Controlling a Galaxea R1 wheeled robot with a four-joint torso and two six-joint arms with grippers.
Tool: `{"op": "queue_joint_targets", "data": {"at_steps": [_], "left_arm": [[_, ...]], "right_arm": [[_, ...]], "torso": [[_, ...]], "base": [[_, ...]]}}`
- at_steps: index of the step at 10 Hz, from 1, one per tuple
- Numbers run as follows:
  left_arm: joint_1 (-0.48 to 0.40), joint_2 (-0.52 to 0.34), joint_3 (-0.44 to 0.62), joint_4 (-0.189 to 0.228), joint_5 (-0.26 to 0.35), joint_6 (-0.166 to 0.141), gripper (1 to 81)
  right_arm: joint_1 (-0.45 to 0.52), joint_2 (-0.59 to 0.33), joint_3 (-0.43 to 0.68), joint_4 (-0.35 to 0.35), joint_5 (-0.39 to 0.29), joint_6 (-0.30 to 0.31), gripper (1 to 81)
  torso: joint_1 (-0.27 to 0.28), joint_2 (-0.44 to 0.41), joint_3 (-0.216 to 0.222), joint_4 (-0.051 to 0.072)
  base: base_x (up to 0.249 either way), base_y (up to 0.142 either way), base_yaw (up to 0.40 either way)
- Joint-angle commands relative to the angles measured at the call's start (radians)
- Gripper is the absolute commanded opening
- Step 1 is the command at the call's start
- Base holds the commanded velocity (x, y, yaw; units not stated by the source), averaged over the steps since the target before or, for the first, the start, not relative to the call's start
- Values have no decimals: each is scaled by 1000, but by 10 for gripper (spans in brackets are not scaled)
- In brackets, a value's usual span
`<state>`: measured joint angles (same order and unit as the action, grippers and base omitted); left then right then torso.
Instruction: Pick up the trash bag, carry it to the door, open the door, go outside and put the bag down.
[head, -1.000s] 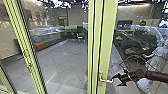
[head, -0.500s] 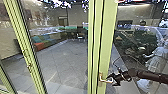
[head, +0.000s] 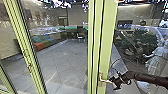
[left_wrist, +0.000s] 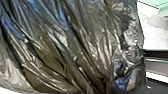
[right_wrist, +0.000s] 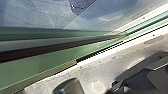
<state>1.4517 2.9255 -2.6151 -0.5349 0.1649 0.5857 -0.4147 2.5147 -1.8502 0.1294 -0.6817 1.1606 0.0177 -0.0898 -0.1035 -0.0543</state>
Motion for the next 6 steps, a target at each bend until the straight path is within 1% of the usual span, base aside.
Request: {"op": "queue_joint_targets", "data": {"at_steps": [1,4,6], "left_arm": [[-55,2,4,-8,93,2,10],[-55,3,4,-8,91,2,10],[-55,8,1,-7,88,3,10]], "right_arm": [[107,35,-47,10,-53,25,811],[46,45,-66,10,-84,28,811],[7,72,-78,-8,-101,28,811]], "torso": [[0,0,0,0],[0,0,0,0],[0,0,0,0]], "base": [[0,0,0],[0,0,0],[0,0,0]]}}
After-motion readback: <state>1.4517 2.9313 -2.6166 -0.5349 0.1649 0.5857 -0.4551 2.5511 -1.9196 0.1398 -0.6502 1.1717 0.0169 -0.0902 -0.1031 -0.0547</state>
